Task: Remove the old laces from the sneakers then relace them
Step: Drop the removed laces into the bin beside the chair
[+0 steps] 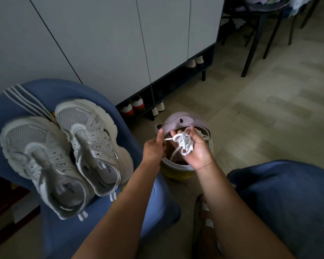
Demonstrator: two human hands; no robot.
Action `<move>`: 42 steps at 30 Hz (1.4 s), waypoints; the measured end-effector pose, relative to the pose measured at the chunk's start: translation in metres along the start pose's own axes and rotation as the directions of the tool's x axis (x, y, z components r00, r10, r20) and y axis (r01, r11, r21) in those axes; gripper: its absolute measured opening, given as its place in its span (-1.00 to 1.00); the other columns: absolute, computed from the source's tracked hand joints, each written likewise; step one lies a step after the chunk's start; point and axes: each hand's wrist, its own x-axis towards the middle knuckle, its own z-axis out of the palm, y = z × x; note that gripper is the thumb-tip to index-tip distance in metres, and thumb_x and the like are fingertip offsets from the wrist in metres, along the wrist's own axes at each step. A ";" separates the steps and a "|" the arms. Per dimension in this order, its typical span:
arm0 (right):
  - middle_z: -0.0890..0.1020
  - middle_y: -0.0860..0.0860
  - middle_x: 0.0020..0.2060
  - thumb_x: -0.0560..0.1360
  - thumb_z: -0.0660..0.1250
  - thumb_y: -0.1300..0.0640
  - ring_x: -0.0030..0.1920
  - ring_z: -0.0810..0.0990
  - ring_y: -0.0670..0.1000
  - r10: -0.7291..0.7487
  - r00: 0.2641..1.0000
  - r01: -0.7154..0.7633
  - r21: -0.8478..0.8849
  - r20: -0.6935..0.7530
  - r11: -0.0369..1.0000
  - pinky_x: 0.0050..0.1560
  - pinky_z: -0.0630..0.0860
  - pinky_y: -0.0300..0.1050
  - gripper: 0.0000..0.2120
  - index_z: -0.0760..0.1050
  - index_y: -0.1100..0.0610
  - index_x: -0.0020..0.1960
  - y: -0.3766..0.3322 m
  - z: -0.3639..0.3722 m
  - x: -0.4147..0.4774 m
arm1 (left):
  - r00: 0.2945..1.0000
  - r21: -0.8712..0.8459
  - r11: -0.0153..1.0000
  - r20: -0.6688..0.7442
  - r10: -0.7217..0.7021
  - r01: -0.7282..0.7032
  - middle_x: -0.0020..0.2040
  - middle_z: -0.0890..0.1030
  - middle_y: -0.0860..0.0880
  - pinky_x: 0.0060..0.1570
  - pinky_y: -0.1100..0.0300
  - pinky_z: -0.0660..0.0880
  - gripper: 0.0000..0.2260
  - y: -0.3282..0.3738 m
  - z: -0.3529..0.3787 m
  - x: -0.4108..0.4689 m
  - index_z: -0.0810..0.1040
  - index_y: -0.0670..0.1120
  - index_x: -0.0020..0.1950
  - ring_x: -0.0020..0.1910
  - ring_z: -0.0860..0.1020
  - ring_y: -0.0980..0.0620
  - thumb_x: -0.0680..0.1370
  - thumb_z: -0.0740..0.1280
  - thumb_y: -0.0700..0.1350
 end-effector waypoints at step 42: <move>0.52 0.06 -0.39 0.51 0.26 0.23 -0.40 0.45 0.00 -0.421 0.729 0.059 -0.563 -0.540 0.824 -0.34 0.41 -0.15 -0.84 0.51 0.13 -0.25 0.005 -0.014 0.032 | 0.938 0.100 0.933 0.023 0.346 -0.347 0.23 0.60 -0.03 0.22 0.18 0.46 -0.59 0.033 -0.014 0.007 0.48 -0.10 0.39 0.24 0.55 0.00 0.62 0.26 0.10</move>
